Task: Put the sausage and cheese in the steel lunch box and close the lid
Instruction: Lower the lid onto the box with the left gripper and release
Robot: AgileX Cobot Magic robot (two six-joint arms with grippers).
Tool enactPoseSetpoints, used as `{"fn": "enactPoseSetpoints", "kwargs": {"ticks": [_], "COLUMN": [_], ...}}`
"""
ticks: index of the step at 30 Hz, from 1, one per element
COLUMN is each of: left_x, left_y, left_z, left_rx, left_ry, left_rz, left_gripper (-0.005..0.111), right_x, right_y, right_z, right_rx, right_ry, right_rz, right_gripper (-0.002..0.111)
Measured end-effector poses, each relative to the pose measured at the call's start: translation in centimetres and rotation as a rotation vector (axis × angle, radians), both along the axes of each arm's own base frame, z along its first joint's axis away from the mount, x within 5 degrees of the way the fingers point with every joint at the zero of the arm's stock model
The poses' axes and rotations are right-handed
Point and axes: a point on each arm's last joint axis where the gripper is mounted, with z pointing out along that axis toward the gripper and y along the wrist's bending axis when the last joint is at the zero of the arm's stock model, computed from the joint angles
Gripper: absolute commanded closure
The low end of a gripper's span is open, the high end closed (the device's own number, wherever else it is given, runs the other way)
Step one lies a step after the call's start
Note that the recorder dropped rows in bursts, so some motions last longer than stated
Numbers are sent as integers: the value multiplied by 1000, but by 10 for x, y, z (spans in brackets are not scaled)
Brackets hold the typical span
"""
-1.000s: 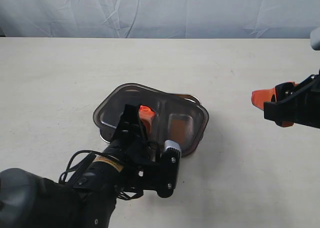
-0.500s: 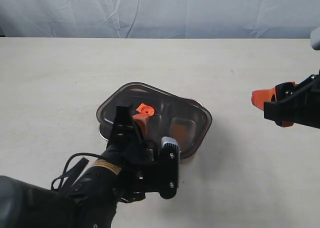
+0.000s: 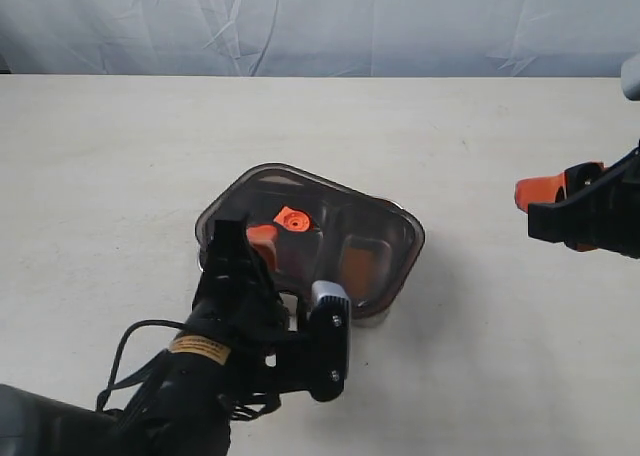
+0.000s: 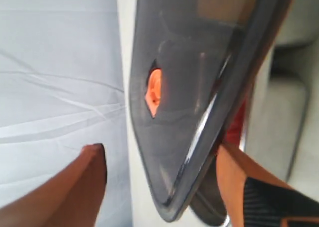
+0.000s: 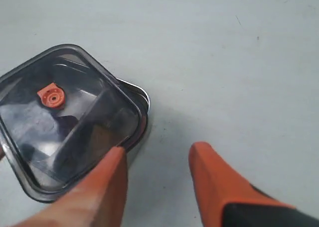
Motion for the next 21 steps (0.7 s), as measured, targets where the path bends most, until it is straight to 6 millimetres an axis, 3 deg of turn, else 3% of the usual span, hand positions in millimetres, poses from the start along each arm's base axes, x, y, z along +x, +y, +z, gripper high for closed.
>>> {"fn": "enactPoseSetpoints", "kwargs": {"ticks": [2, 4, 7, 10, 14, 16, 21], "left_x": [1, 3, 3, 1, -5, -4, 30], "left_y": [3, 7, 11, 13, 10, 12, 37], "left_z": [9, 19, 30, 36, 35, 37, 47], "left_rx": [-18, -75, -178, -255, -309, -342, -455], "left_ry": [-63, -111, -120, -48, 92, 70, -15], "left_rz": [32, 79, 133, 144, 107, 134, 330], "left_gripper": [52, 65, 86, 98, 103, 106, 107], "right_x": [0, 0, 0, -1, -1, -1, -1], "right_y": [0, 0, 0, 0, 0, 0, 0], "right_z": [0, 0, 0, 0, -1, -1, -1], "right_rx": [0, 0, -2, -2, -1, -1, -1], "right_ry": [0, 2, 5, 7, 10, 10, 10], "right_rz": [0, 1, 3, 4, 3, 3, 3], "right_gripper": [87, 107, 108, 108, 108, 108, 108]}}
